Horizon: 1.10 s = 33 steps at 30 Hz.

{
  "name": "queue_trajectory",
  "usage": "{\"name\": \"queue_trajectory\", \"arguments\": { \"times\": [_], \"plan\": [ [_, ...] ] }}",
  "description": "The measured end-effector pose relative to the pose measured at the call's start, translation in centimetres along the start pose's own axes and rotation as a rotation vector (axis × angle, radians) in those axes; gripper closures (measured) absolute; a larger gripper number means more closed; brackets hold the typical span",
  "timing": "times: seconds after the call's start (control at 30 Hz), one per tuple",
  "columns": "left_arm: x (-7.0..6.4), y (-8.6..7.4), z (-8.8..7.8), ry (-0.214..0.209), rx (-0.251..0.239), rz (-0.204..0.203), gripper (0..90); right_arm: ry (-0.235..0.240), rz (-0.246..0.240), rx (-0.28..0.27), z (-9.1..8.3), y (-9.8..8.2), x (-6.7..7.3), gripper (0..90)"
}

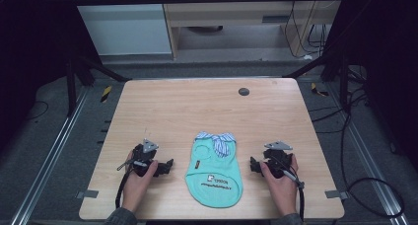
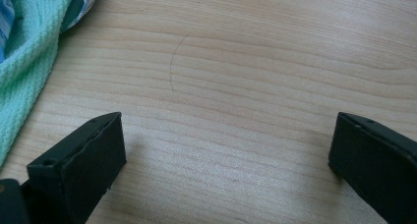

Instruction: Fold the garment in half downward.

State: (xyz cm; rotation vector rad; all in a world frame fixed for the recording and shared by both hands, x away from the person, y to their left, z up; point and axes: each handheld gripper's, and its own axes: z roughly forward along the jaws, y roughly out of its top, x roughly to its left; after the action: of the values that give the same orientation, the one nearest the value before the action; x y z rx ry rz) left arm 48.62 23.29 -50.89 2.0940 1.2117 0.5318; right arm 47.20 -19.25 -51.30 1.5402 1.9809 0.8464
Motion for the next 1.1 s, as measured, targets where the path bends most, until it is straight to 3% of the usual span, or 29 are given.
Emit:
{"name": "queue_trajectory", "arguments": {
  "times": [0.23, 0.53, 0.67, 0.73, 0.8, 0.83, 0.87, 0.9, 1.0, 1.1],
  "plan": [
    [-0.1, -0.1, -0.1, -0.012, -0.004, 0.007, 0.0, 0.021, -0.006, -0.005, -0.1, -0.1, -0.2, 1.9],
    [-0.1, -0.6, -0.9, -0.05, -0.009, 0.058, 3.2, 0.034, -0.021, -0.007, -0.5, -0.4, -0.3, 2.7],
    [-0.3, 0.0, -1.6, -0.094, -0.019, 0.084, 3.4, 0.059, -0.025, -0.022, -1.3, -0.4, -0.4, 13.4],
    [-0.4, 0.7, -2.1, -0.11, -0.029, 0.095, 3.7, 0.081, -0.057, -0.02, -1.8, 0.2, -0.1, 18.5],
    [-0.7, 2.1, -2.4, -0.125, -0.023, 0.131, 3.9, 0.085, -0.1, -0.024, -2.2, 0.8, 0.2, 24.8],
    [-0.7, 2.1, -2.4, -0.125, -0.023, 0.131, 3.9, 0.085, -0.1, -0.024, -2.2, 0.8, 0.2, 24.8],
    [-0.9, 2.8, -2.3, -0.127, -0.02, 0.141, 4.1, 0.088, -0.154, -0.025, -2.6, 1.9, 0.5, 30.1],
    [-1.1, 3.9, -2.1, -0.135, -0.015, 0.164, 4.0, 0.099, -0.161, -0.023, -2.6, 2.3, 0.6, 32.3],
    [-1.3, 5.8, -1.4, -0.172, -0.009, 0.165, 4.3, 0.109, -0.22, -0.005, -2.6, 4.1, 1.0, 39.5],
    [-1.4, 6.8, -0.8, -0.18, 0.001, 0.173, 6.5, 0.119, -0.259, 0.006, -2.3, 5.2, 1.2, 43.3]
  ]
}}
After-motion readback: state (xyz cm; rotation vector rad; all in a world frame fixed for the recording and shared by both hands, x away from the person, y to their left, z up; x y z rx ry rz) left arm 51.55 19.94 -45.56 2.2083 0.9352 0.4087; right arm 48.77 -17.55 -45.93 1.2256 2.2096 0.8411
